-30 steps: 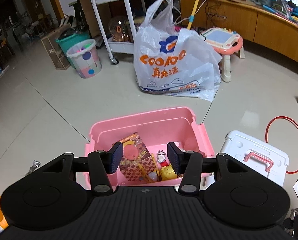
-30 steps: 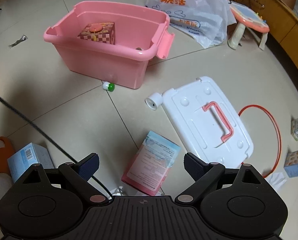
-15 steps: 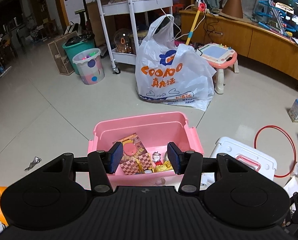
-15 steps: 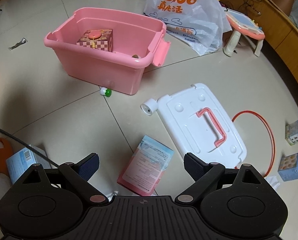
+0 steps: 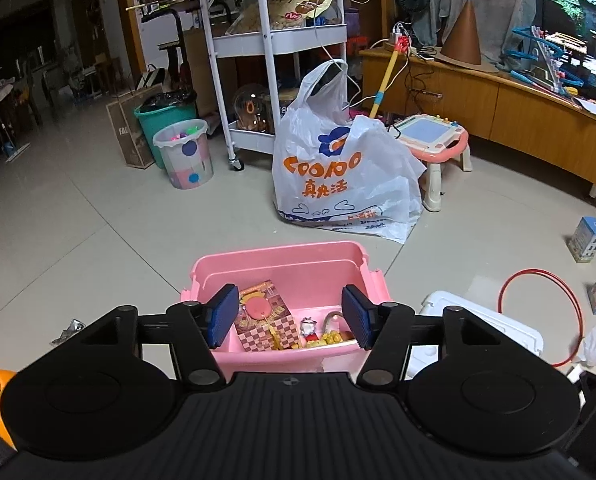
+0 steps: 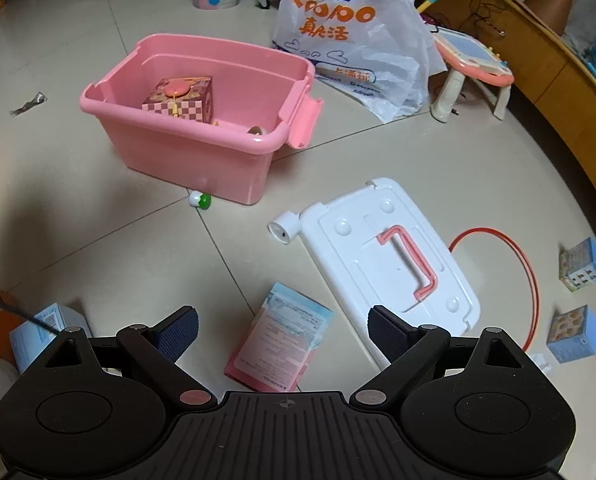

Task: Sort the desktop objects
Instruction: 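Lift the left tool out of the bin and back away, then move the right tool down to the pink handle of the white lid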

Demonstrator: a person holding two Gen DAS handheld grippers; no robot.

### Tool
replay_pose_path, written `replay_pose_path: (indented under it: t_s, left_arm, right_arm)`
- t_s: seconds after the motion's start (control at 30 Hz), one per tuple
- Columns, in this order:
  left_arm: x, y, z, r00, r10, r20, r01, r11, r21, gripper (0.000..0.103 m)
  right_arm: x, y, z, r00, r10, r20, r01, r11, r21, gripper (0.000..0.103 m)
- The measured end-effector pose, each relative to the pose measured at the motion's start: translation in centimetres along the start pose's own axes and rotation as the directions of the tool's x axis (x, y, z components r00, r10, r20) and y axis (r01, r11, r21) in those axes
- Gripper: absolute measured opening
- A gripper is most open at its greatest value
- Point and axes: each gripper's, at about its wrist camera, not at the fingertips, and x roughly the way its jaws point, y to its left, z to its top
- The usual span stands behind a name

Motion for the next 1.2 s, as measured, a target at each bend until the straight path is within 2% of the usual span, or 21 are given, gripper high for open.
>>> replay_pose_path:
  t_s: [0.3, 0.37, 0.4, 0.47, 0.77, 0.87, 1.2]
  left_arm:
    - [-1.6, -0.4, -1.1, 0.999, -0.024, 0.023, 0.025, 0.998, -0.06, 0.061]
    - [-1.9, -0.5, -1.3, 0.999, -0.022, 0.036, 0.025, 0.997, -0.074, 0.079]
    - [-2.0, -0.6, -1.4, 0.999, -0.01, 0.053, 0.014, 0.997, -0.078, 0.081]
    - [-2.2, -0.6, -1.6, 0.998, -0.008, 0.07, 0.013, 0.997, -0.078, 0.081]
    - [-2.3, -0.2, -2.2, 0.998, -0.039, 0.057, 0.046, 0.993, -0.112, 0.081]
    - [-2.4, 0.0, -2.6, 0.998, -0.038, 0.058, 0.046, 0.99, -0.136, 0.085]
    - [-2.2, 0.6, -3.3, 0.999, -0.014, 0.052, 0.023, 0.985, -0.169, 0.091]
  right_arm:
    - [-0.8, -1.4, 1.3, 0.998, 0.027, 0.059, -0.029, 0.999, 0.033, 0.09]
    - [-1.3, -1.9, 1.8, 0.996, 0.027, 0.089, -0.03, 0.999, 0.038, 0.091]
    - [-1.6, -2.1, 2.0, 0.994, 0.027, 0.105, -0.031, 0.999, 0.036, 0.093]
    - [-2.3, -2.5, 2.5, 0.99, 0.022, 0.141, -0.025, 0.999, 0.02, 0.099]
    - [-4.1, -4.2, 4.7, 0.977, -0.012, 0.213, 0.035, 0.994, -0.103, 0.1]
    - [-4.4, -4.5, 5.2, 0.974, -0.015, 0.226, 0.05, 0.988, -0.148, 0.101]
    - [-3.6, -5.4, 6.2, 0.98, 0.02, 0.2, 0.033, 0.965, -0.261, 0.102]
